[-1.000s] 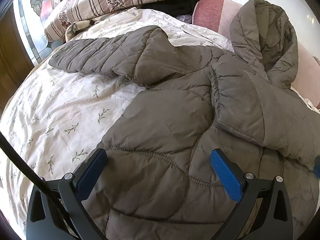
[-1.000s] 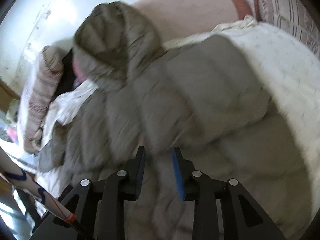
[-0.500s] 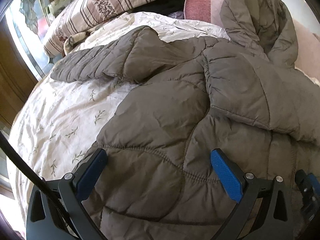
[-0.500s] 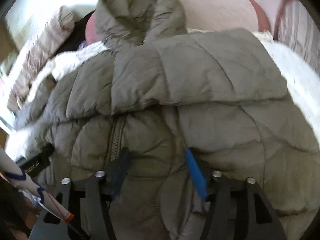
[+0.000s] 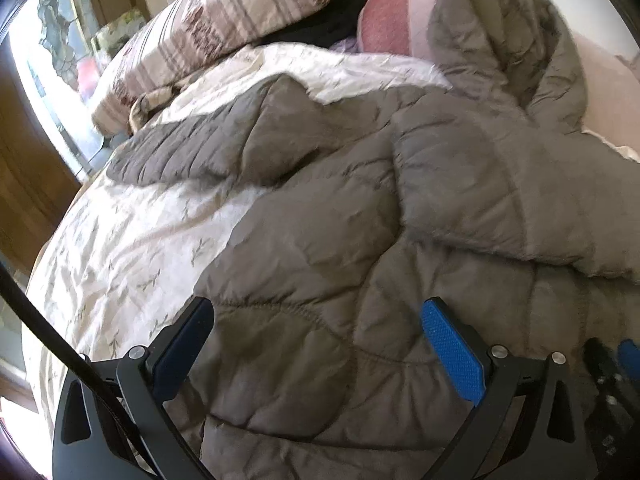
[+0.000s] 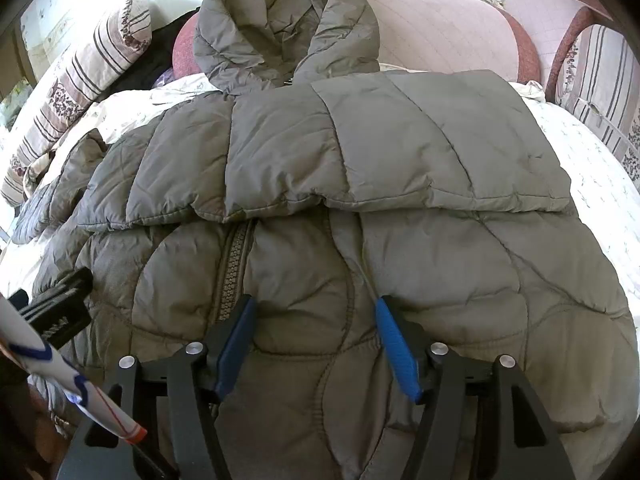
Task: Fold large clothes
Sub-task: 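Open the right tool and press the folded sleeve flat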
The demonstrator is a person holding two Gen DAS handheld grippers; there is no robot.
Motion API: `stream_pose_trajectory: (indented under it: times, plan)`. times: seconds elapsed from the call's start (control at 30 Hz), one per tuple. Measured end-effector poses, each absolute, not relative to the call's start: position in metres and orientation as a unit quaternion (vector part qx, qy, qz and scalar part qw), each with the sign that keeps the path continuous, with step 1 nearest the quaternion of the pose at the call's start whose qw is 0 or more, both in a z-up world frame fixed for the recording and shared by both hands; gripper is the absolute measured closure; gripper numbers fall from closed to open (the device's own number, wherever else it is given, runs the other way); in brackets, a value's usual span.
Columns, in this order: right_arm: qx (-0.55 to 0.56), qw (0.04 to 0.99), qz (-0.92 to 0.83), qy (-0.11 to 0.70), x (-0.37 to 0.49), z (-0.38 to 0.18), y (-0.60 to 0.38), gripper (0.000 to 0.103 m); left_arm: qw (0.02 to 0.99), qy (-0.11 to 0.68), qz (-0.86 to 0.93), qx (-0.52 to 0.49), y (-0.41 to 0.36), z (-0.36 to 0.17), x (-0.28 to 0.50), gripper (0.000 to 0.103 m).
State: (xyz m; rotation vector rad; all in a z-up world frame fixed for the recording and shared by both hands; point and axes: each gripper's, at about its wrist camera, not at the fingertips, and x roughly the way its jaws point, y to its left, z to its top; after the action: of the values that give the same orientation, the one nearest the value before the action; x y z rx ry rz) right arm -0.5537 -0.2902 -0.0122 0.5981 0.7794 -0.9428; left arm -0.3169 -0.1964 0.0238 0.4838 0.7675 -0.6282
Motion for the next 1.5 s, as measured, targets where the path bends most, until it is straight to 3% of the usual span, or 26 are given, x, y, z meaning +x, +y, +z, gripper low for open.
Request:
stream_pose_trajectory:
  times: [0.47, 0.87, 1.1, 1.23, 1.33, 1.37, 1.4, 1.5]
  plan:
    - [0.263, 0.777, -0.440, 0.365, -0.551, -0.014, -0.289, 0.032, 0.877, 0.352, -0.290, 0.151, -0.169, 0.064, -0.276, 0.000]
    - [0.262, 0.777, -0.440, 0.367, -0.551, -0.013, -0.290, 0.031, 0.888, 0.388, -0.229, 0.094, -0.112, 0.072, -0.173, 0.000]
    - [0.261, 0.777, -0.441, 0.367, -0.549, -0.014, -0.290, 0.031, 0.863, 0.440, -0.235, 0.085, -0.077, 0.050, -0.094, 0.000]
    - [0.260, 0.777, -0.441, 0.367, -0.550, -0.014, -0.290, 0.030, 0.845, 0.483, -0.229, 0.003, -0.052, 0.045, -0.038, 0.000]
    - [0.261, 0.777, -0.441, 0.366, -0.550, -0.014, -0.290, 0.030, 0.832, 0.502, -0.228, -0.057, -0.040, 0.044, 0.001, 0.003]
    - [0.260, 0.777, -0.441, 0.367, -0.549, -0.014, -0.290, 0.030, 0.829, 0.506, -0.229, -0.065, -0.039, 0.044, 0.012, 0.005]
    - [0.259, 0.777, -0.442, 0.367, -0.549, -0.014, -0.290, 0.030, 0.831, 0.506, -0.223, -0.066, -0.039, 0.044, 0.024, 0.014]
    - [0.257, 0.776, -0.442, 0.368, -0.549, -0.014, -0.290, 0.030, 0.830, 0.509, -0.219, -0.068, -0.042, 0.042, 0.055, 0.020]
